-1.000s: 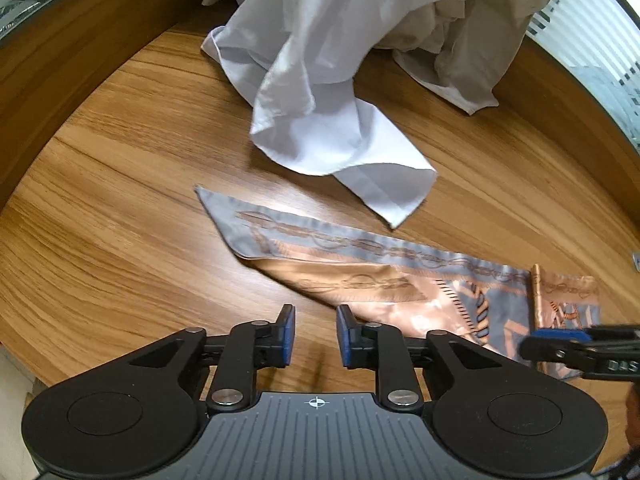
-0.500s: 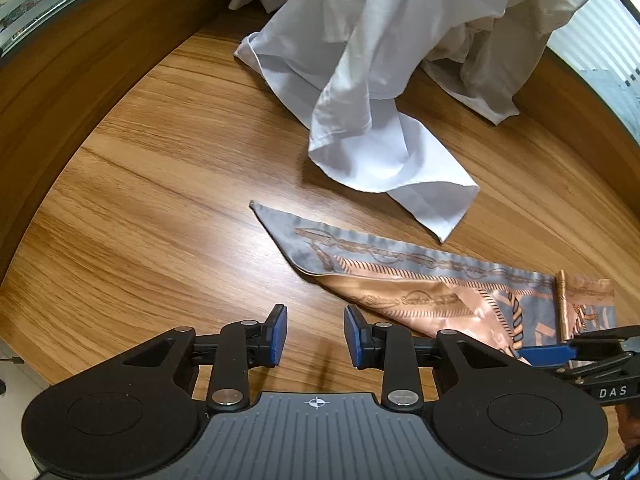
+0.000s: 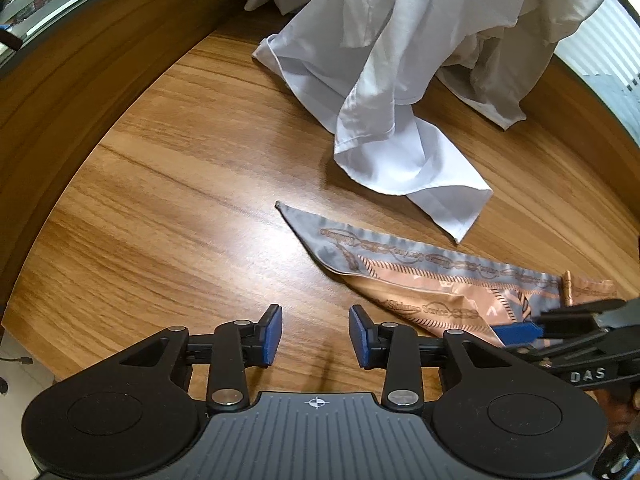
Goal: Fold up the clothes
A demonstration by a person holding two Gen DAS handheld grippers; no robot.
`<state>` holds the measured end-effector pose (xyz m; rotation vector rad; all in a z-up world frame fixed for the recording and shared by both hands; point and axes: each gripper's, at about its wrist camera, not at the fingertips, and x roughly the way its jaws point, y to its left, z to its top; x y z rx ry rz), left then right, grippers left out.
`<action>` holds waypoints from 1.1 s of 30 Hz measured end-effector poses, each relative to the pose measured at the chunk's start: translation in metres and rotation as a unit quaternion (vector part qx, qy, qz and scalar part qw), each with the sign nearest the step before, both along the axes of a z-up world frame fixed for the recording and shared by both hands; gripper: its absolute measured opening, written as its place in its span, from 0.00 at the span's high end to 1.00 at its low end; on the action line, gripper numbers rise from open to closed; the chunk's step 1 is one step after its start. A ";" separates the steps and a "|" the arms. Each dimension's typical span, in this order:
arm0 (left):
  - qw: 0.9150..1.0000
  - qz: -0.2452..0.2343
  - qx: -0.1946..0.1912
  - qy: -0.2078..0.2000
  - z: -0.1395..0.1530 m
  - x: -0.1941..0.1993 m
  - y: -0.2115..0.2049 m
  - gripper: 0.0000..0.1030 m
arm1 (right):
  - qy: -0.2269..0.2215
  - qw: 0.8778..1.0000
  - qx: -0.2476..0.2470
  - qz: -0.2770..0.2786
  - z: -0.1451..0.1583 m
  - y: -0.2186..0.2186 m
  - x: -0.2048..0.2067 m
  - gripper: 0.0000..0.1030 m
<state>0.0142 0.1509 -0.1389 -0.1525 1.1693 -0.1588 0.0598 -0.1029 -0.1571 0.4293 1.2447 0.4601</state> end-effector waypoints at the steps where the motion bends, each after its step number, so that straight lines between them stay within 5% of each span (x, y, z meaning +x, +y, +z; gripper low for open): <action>1: 1.000 0.001 0.000 0.001 0.000 -0.001 0.001 0.62 | -0.003 1.000 0.000 0.005 0.001 0.006 0.004 0.47; 13: 1.000 0.008 -0.010 0.020 -0.013 -0.001 0.003 0.60 | -0.029 0.996 -0.005 0.087 0.018 0.054 0.013 0.47; 19: 1.000 -0.012 -0.010 0.017 -0.022 0.002 -0.014 0.60 | -0.028 0.997 -0.051 0.043 0.031 0.016 0.000 0.47; 33: 0.994 -0.085 0.054 -0.041 -0.033 0.021 -0.054 0.62 | -0.010 0.988 -0.114 -0.107 0.050 -0.082 -0.057 0.44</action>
